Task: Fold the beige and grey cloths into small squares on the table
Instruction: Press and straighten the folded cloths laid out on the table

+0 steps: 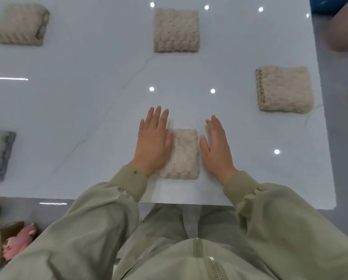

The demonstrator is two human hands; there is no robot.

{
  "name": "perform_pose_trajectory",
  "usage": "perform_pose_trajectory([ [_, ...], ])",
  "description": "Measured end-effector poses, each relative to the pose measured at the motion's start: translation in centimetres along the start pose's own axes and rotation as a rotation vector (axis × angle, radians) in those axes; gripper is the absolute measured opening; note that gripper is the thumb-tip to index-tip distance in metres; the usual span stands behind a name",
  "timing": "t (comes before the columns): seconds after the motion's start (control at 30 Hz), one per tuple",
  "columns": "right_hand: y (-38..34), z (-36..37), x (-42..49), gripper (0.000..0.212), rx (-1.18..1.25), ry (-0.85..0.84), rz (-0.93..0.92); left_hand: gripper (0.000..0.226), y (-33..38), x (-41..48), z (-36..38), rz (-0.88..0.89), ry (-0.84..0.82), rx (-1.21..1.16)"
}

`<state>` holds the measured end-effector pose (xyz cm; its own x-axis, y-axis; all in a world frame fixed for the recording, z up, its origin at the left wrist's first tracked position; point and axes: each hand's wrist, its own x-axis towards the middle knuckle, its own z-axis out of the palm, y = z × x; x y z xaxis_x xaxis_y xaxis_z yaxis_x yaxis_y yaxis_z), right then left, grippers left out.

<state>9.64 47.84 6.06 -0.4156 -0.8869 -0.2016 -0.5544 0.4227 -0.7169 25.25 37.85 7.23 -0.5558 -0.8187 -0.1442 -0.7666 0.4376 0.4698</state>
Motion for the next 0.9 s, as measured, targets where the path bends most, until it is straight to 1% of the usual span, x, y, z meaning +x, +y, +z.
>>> perform_pose_trajectory([
  [0.07, -0.8, 0.9, -1.5, 0.052, 0.161, 0.018, 0.132, 0.052, -1.5, -1.5, -0.2, -0.107, 0.033, -0.271],
  [0.13, -1.5, 1.4, -2.6, 0.052, 0.288, 0.048, 0.234, 0.051, -2.2, -3.0, -0.3, -0.251, 0.039, -0.551],
  [0.17, -1.8, 1.7, -3.0, 0.051, 0.319, 0.065, 0.261, 0.051, -2.4, -3.7, -0.4, -0.31, 0.043, -0.642],
  [0.23, -2.3, 2.3, -3.5, 0.049, 0.359, 0.094, 0.281, 0.05, -2.6, -4.7, -0.2, -0.376, 0.052, -0.733],
  [0.33, -3.1, 3.3, -3.6, 0.048, 0.432, 0.146, 0.283, 0.048, -2.5, -5.4, 0.2, -0.376, 0.06, -0.818],
  [0.43, -3.8, 4.0, -3.3, 0.047, 0.491, 0.194, 0.281, 0.048, -1.9, -5.4, 0.9, -0.353, 0.056, -0.847],
  [0.63, -3.6, 4.2, -2.9, 0.045, 0.492, 0.247, 0.265, 0.049, -1.6, -5.0, 1.3, -0.328, 0.068, -0.873],
  [0.77, -3.4, 4.1, -3.2, 0.044, 0.503, 0.243, 0.274, 0.049, -2.2, -5.2, 1.2, -0.33, 0.074, -0.892],
  [0.9, -3.9, 4.6, -3.6, 0.045, 0.484, 0.217, 0.252, 0.05, -1.7, -5.8, 1.4, -0.29, 0.064, -0.867],
])
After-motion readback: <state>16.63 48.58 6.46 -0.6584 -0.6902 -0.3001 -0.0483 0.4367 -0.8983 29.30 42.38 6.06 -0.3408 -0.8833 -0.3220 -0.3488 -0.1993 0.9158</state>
